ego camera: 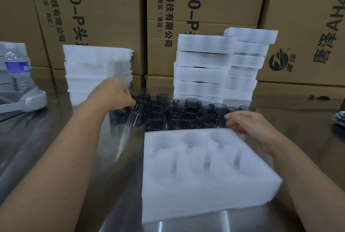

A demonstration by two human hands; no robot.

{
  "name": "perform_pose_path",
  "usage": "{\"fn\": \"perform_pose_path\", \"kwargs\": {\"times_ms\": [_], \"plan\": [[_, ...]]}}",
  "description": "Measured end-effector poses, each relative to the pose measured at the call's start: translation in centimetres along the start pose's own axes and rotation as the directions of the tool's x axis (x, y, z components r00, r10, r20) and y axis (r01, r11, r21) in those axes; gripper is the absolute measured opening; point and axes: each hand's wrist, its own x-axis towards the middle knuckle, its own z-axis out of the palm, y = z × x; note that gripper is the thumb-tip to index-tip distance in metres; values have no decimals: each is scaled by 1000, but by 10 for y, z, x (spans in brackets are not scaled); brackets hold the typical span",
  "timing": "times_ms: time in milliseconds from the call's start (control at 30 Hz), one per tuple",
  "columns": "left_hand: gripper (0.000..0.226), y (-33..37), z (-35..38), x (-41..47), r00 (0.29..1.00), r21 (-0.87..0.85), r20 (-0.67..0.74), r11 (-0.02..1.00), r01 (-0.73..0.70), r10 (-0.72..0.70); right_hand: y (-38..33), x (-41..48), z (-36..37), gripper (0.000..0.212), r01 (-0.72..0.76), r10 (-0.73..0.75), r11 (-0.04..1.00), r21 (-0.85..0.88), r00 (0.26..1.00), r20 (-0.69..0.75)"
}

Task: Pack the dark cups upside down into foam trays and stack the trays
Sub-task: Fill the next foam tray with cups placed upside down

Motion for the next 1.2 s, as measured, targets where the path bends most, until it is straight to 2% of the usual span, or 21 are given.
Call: {"fn": "perform_pose_path", "kwargs": {"times_ms": [67, 133, 267, 367, 467, 567, 700, 800, 867, 933, 1000, 1067, 1133, 1200], "plan": [[18, 8, 3, -2, 994, -113, -101, 993, -46, 35, -9, 1, -2, 11, 78, -74, 997, 29, 991, -108], [19, 21, 12, -7, 982, -244, -182, 964, -103, 59, -18, 0, -2, 11, 126, -119, 991, 50, 985, -123], [14, 49, 35, -22, 969, -452, -231, 873, -184, 85, -35, -9, 7, 12, 212, -212, 975, 61, 977, -12], [13, 65, 49, -32, 982, -521, -144, 834, -181, 123, -41, -12, 17, 15, 216, -219, 976, 34, 970, 107], [12, 78, 58, -40, 990, -573, -28, 809, -128, 137, -42, -10, 22, 19, 168, -117, 955, -244, 971, 210], [21, 83, 72, -45, 993, -594, 17, 800, -87, 120, -48, -7, 19, 12, 159, 9, 819, -552, 957, 289], [15, 85, 95, -49, 987, -514, -60, 842, -161, 152, -63, -6, 18, 17, 98, 234, 711, -696, 901, 366], [17, 83, 98, -42, 981, -540, -142, 821, -187, 130, -70, -1, 26, 21, 46, 258, 682, -730, 919, 299], [15, 81, 98, -39, 980, -599, -172, 779, -184, 100, -67, 6, 33, 24, -20, 181, 782, -623, 964, 197], [15, 82, 100, -38, 981, -633, -171, 753, -181, 92, -61, 12, 42, 23, -87, 131, 908, -410, 988, 80], [16, 81, 102, -37, 985, -651, -146, 740, -169, 97, -53, 15, 49, 25, -98, 103, 970, -223, 995, 13], [17, 79, 103, -35, 987, -669, -125, 726, -156, 97, -45, 16, 50, 28, -51, 52, 998, -37, 998, 18], [17, 77, 105, -34, 992, -710, -102, 693, -125, 74, -39, 13, 46, 32, -19, 3, 988, 155, 995, 101], [15, 75, 106, -33, 997, -767, -59, 637, -78, 52, -31, 10, 40, 31, 15, -67, 963, 269, 981, 182]]}}
